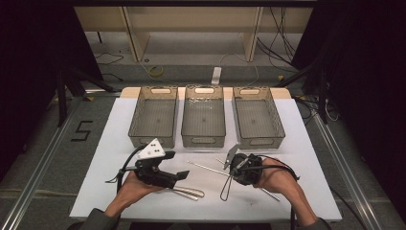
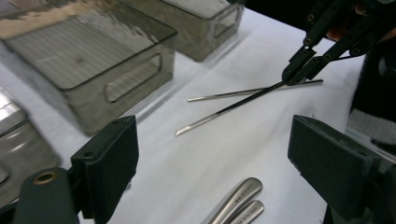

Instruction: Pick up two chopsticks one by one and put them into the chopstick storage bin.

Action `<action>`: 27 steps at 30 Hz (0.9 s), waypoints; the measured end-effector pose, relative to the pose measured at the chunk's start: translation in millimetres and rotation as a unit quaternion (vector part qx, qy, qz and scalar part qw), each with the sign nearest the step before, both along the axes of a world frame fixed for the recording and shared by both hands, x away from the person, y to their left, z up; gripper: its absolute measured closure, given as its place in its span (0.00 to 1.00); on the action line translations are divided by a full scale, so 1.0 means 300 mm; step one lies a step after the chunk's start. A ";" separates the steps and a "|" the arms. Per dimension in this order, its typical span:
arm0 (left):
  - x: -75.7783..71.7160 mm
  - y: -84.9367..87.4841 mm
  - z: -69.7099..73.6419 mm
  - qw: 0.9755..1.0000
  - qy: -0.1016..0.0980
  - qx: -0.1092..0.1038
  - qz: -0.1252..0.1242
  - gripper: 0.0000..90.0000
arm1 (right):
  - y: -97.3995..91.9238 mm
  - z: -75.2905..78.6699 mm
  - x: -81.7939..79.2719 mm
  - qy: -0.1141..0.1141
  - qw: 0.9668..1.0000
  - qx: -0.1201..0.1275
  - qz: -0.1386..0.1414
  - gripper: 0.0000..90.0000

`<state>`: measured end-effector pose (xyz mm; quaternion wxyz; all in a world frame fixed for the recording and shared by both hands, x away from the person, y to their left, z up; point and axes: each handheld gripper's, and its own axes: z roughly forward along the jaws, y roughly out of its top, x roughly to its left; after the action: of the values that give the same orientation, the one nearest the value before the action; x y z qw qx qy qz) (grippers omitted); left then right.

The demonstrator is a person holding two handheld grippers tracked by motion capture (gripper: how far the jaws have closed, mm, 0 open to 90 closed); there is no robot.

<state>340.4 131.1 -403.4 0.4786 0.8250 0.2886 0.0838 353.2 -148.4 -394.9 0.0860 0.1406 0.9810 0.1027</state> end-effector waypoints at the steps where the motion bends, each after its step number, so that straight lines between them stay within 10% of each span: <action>1: 0.004 -0.013 0.000 1.000 0.003 0.007 -0.010 0.18 | 0.000 0.000 0.000 0.000 1.000 0.000 0.000 0.96; 8: 0.007 -0.104 0.002 0.996 -0.001 0.069 -0.054 0.19 | 0.035 0.009 -0.014 -0.004 1.000 -0.004 0.020 0.96; 17: -0.005 -0.167 -0.012 0.984 -0.009 0.142 -0.107 0.31 | 0.062 0.018 -0.031 -0.003 0.999 -0.009 0.045 0.96; 27: -0.007 -0.194 -0.037 0.975 -0.009 0.182 -0.127 0.49 | 0.088 0.012 -0.045 -0.002 0.998 -0.016 0.059 0.96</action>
<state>338.3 72.7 -414.3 0.3303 0.9272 0.1569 0.0809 339.6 -121.9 -391.3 0.0840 0.0812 0.9888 0.0925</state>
